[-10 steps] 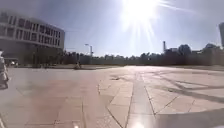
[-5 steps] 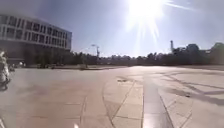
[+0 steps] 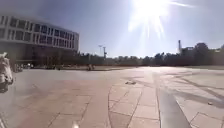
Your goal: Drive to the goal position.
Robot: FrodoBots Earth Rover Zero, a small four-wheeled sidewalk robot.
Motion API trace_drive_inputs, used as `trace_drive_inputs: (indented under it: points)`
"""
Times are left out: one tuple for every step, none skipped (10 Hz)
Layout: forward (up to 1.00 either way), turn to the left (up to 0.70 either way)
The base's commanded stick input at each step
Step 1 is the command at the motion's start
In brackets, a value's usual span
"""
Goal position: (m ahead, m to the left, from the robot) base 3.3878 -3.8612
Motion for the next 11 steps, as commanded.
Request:
trace_drive_inputs:
  points:
    - [0.70,0.14]
    - [0.70,0.14]
    - [0.70,0.14]
    - [0.70,0.14]
    - [0.70,0.14]
    - [0.70,0.14]
    - [0.70,0.14]
    - [0.70,0.14]
    - [0.70,0.14]
    - [0.70,0.14]
    - [0.70,0.14]
